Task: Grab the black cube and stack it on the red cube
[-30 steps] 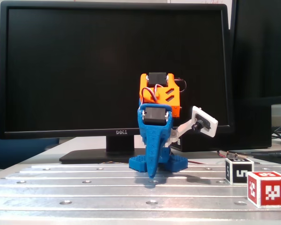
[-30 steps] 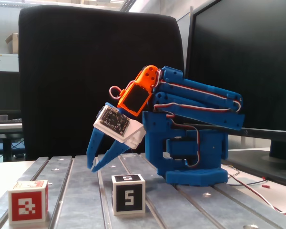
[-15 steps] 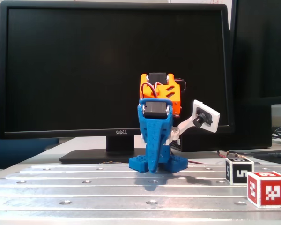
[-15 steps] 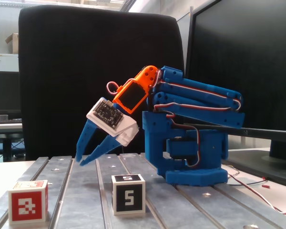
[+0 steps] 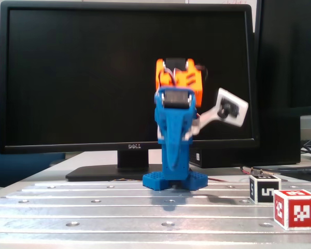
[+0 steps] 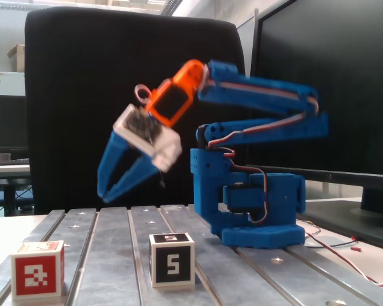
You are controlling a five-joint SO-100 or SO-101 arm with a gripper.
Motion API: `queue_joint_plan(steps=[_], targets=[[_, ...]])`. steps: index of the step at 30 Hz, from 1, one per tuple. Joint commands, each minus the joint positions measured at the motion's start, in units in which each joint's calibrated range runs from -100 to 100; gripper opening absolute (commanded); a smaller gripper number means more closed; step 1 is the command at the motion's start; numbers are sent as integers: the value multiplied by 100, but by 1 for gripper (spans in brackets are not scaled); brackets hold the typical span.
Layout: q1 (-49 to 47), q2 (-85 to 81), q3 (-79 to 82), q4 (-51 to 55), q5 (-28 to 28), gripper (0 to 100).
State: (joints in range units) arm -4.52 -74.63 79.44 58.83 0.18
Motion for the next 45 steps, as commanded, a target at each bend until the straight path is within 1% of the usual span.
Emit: queue_joint_plan(steps=[1, 5, 10, 13, 16, 18, 24, 33, 36, 42, 45], targets=[[-209, 1273, -1173, 107, 129, 1], [-608, 2275, -1951, 132, 608, 1], [-785, 3294, -2838, 269, 771, 1], [-991, 3938, -3534, 739, 1092, 1], [-1486, 4623, -4131, 1406, 1328, 1], [-1841, 4932, -4348, 1629, 1528, 1], [-2630, 5141, -4412, 1612, 2054, 1], [-3723, 5157, -4312, 1954, 2081, 1], [-3900, 5157, -4140, 1979, 2107, 1], [-3989, 5149, -3824, 1988, 2344, 1], [-3989, 5149, -3679, 1988, 2449, 7]])
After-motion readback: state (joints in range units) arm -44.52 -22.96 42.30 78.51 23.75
